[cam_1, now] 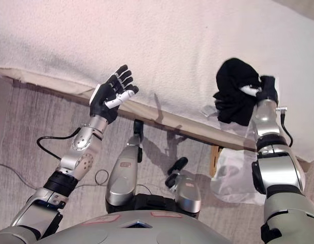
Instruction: Put the clothes on the bed into the basket.
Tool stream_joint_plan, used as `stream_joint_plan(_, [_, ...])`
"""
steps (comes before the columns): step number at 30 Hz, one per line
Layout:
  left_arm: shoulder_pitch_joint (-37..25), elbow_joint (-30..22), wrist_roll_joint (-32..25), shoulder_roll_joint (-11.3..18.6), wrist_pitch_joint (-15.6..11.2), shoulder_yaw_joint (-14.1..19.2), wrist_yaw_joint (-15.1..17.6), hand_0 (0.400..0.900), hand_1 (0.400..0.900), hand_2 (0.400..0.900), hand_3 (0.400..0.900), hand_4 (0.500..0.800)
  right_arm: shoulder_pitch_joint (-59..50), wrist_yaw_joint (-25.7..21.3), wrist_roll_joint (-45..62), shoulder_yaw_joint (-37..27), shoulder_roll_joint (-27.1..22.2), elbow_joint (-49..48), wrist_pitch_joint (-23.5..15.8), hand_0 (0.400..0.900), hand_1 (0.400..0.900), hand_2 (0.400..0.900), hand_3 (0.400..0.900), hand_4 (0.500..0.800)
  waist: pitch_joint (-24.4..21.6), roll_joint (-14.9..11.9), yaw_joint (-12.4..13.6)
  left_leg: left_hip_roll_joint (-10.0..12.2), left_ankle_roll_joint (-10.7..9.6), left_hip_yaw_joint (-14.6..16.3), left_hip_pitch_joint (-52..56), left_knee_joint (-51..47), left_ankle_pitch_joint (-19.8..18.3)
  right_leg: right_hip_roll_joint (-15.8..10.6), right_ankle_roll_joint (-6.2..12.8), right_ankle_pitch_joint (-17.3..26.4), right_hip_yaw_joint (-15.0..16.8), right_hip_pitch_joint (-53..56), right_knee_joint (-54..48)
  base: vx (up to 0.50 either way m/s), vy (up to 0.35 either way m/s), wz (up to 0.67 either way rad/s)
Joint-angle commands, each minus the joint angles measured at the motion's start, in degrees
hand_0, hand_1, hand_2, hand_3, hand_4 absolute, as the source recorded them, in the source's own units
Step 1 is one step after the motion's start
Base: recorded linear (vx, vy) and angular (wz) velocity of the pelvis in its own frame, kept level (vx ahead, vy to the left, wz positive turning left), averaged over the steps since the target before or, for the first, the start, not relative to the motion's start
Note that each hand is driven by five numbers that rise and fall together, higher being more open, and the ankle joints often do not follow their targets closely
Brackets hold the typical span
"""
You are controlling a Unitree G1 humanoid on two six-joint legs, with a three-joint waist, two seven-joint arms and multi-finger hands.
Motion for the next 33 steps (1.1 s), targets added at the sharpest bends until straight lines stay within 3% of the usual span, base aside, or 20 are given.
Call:
stream_joint_plan(1, [2.32,-4.18,5.74,-1.11,-3.8,1.6,-1.87,0.9,0.9,0.9,0.9,0.8,4.8,-2.14,0.43,0.38,-9.93,-0.33,-1.82,0.4,0.4,0.4,0.4,0.5,-9.36,-0.04,-3.19,3.09,-5.05,-1.11,0.53,4.02,-5.31,2.8,-2.09,-1.91,2.14,0.05,-0.39,-0.01,0.03,-0.19])
stream_joint_plan(5, [4.24,-4.14,7.74,-0.65,-2.68,5.01,-1.81,0.9,0.9,0.9,0.9,0.8,10.82,-2.34,-0.67,-3.48,-9.01,-6.57,-1.14,0.4,0.4,0.4,0.4,0.5,-11.74,0.76,-5.89,3.5,-4.98,1.39,3.58,1.24,-4.46,2.48,-1.61,-0.86,3.76,0.22,-1.13,-0.03,0.051,-0.34])
stream_joint_plan(12, [6.2,-3.59,8.43,-2.4,-1.77,8.79,-2.31,0.9,0.9,0.9,0.9,0.8,20.55,-2.91,-1.81,-12.16,-8.73,-13.0,0.54,0.4,0.4,0.4,0.4,0.5,-14.23,1.99,-9.05,3.66,-5.08,4.27,6.84,-3.48,-2.6,2.13,-1.21,-0.25,5.17,0.46,-1.67,-0.01,0.028,-0.23])
stream_joint_plan(25, [7.57,-4.06,7.8,-2.86,-1.43,9.74,-5.48,0.9,0.9,0.9,0.9,0.8,25.9,1.11,4.18,-19.67,-13.89,6.0,1.19,0.4,0.4,0.4,0.4,0.5,-16.57,4.14,-11.18,3.93,-5.38,7.58,9.44,-1.04,-5.05,1.04,-0.58,-0.42,6.97,2.29,-1.67,0.04,-0.008,-0.17])
stream_joint_plan(33, [8.18,-4.29,6.88,-2.98,-1.3,8.87,-6.15,0.9,0.9,0.9,0.9,0.8,24.31,2.03,4.72,-19.07,-17.26,8.65,1.8,0.4,0.4,0.4,0.4,0.5,-16.62,5.76,-11.46,4.61,-5.94,8.78,10.55,-0.48,-5.15,1.24,-0.86,-1.05,8.06,2.74,-1.67,0.01,-0.029,-0.11])
